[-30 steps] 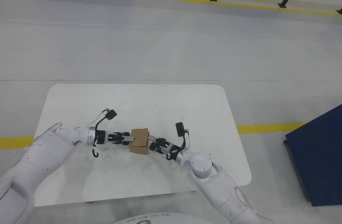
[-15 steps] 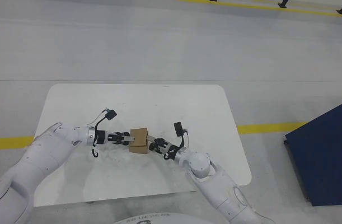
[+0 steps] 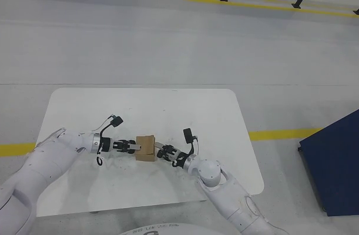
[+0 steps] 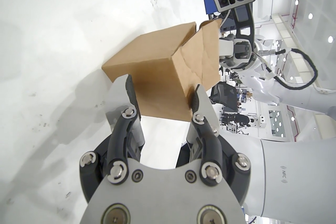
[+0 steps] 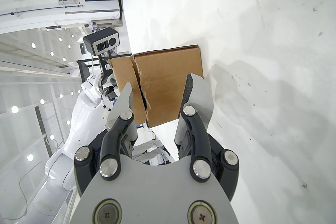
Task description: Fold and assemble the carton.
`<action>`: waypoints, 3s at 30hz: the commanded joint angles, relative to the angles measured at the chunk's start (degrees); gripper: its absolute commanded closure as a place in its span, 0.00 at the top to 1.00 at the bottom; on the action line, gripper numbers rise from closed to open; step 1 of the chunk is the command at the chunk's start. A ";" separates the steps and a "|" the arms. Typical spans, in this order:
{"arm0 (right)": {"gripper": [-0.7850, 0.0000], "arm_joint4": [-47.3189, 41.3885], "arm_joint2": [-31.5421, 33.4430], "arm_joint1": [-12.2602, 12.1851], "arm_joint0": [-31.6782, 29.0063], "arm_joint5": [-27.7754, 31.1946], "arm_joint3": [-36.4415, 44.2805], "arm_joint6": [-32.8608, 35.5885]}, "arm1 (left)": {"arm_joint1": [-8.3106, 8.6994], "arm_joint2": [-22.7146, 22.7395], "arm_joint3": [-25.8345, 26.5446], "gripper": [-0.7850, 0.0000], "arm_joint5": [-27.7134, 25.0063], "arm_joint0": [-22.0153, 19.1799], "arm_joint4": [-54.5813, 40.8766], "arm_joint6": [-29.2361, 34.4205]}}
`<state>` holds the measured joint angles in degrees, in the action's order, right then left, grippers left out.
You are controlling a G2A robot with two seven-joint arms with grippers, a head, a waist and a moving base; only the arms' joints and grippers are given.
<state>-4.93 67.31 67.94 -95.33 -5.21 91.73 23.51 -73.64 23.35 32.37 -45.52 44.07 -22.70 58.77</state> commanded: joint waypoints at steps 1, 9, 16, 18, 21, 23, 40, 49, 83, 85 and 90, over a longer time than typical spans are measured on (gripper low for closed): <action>0.48 0.06 -0.05 0.01 0.04 -0.34 0.07 -0.23 | -0.12 -0.03 -0.19 0.49 0.00 -0.06 0.07 0.00; 0.48 0.47 -0.30 0.07 0.12 -1.85 0.26 -1.61 | -0.46 -0.09 -0.73 0.49 0.03 -0.16 0.09 0.03; 0.99 -2.58 0.58 0.12 -0.85 2.22 0.33 -1.99 | -0.70 -0.14 -1.17 0.48 -0.07 -0.23 0.20 -0.07; 1.00 -2.20 0.80 -0.03 -1.09 4.48 0.10 -0.56 | -0.77 -0.14 -1.27 0.49 -0.11 -0.25 0.24 -0.11; 1.00 -0.17 0.48 -0.14 -0.91 4.46 0.06 -0.20 | -0.85 -0.15 -1.40 0.49 -0.15 -0.26 0.28 -0.15; 1.00 1.08 -0.14 -0.08 -0.60 3.46 0.19 -0.78 | -0.90 -0.15 -1.47 0.48 -0.17 -0.27 0.30 -0.17; 0.42 3.07 -3.58 0.78 2.55 -5.44 -0.05 -4.35 | -1.07 -0.12 -1.85 0.48 -0.48 -0.27 0.59 -0.48; 0.36 2.96 -3.69 0.85 2.55 -5.27 -0.17 -4.55 | -1.09 -0.06 -1.90 0.48 -0.40 -0.28 0.53 -0.40; 0.46 -2.99 -0.28 0.87 1.37 -0.36 -0.81 -4.20 | 1.37 1.26 0.85 1.00 -4.65 -0.27 1.97 -4.65; 0.46 -3.59 0.45 0.75 0.64 0.67 -0.69 -3.92 | 2.74 2.05 1.85 1.00 -5.47 -0.36 2.27 -5.47; 0.44 -5.13 2.37 0.56 -1.32 0.03 1.98 -5.94 | 7.99 6.15 4.19 1.00 -8.07 -0.96 2.26 -8.06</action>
<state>-10.25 69.43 68.52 -96.21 -4.31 92.42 18.55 -67.13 28.34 35.94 -52.86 43.15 -20.22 51.46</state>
